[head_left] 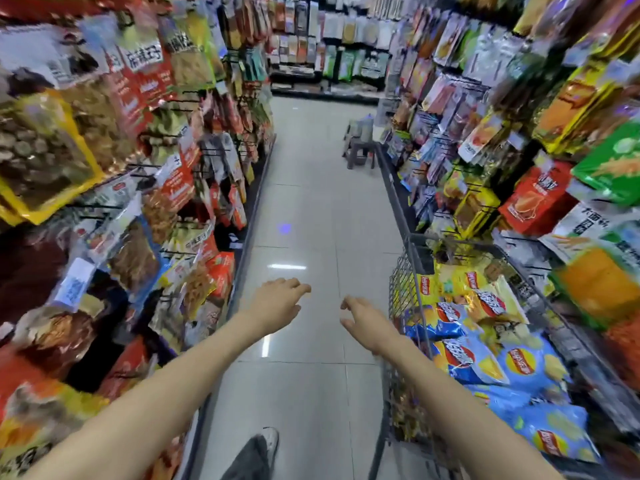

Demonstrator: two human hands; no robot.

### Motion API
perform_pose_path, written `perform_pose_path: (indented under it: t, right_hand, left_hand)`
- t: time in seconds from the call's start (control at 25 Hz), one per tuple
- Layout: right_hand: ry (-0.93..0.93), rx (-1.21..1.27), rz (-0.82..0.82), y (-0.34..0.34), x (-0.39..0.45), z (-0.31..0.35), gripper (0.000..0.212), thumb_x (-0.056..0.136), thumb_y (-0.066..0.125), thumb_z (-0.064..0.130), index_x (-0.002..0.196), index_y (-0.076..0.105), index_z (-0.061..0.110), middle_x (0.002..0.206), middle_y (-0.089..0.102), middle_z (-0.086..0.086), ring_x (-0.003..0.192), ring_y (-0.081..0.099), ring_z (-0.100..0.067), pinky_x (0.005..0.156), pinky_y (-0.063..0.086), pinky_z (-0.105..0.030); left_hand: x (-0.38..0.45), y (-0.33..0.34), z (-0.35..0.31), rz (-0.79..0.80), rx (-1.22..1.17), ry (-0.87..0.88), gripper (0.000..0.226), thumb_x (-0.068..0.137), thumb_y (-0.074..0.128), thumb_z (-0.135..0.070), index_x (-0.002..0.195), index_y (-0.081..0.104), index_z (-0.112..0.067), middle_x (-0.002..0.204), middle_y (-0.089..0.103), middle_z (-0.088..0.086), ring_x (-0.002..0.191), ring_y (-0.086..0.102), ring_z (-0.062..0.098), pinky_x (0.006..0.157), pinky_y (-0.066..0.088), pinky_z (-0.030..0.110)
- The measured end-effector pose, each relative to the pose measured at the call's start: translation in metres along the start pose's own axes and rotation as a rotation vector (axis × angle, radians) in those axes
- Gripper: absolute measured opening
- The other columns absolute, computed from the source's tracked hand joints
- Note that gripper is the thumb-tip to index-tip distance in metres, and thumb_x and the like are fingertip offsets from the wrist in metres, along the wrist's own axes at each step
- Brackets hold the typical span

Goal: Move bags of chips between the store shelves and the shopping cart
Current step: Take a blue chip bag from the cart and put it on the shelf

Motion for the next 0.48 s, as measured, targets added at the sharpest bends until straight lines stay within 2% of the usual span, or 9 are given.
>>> perform_pose_path:
  t: [0.24, 0.48]
  right_hand:
    - [0.326, 0.042, -0.169, -0.058, 0.061, -0.095, 0.032, 0.095, 0.054, 0.026, 0.123, 0.052, 0.012, 0.127, 0.055, -0.01, 0.118, 0.053, -0.032, 0.093, 0.045, -0.041]
    - [0.646, 0.022, -0.168, -0.06, 0.037, -0.198, 0.038, 0.1, 0.046, 0.028, 0.133, 0.046, 0.009, 0.127, 0.052, -0.012, 0.115, 0.051, -0.035, 0.083, 0.044, -0.042]
  left_hand:
    - [0.174, -0.01, -0.017, 0.036, 0.058, 0.292, 0.043, 0.1, 0.046, -0.026, 0.143, 0.043, -0.025, 0.136, 0.052, -0.001, 0.12, 0.053, 0.026, 0.094, 0.043, 0.038]
    - [0.285, 0.018, -0.128, 0.162, 0.095, 0.633, 0.043, 0.098, 0.047, -0.024, 0.141, 0.045, -0.023, 0.135, 0.053, 0.003, 0.121, 0.054, 0.03, 0.095, 0.047, 0.041]
Point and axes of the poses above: each hand's wrist, its own x-axis towards the middle knuckle, its own y-axis out of the palm, z = x × y, the point moved 6 cm from there along x, towards the middle knuckle
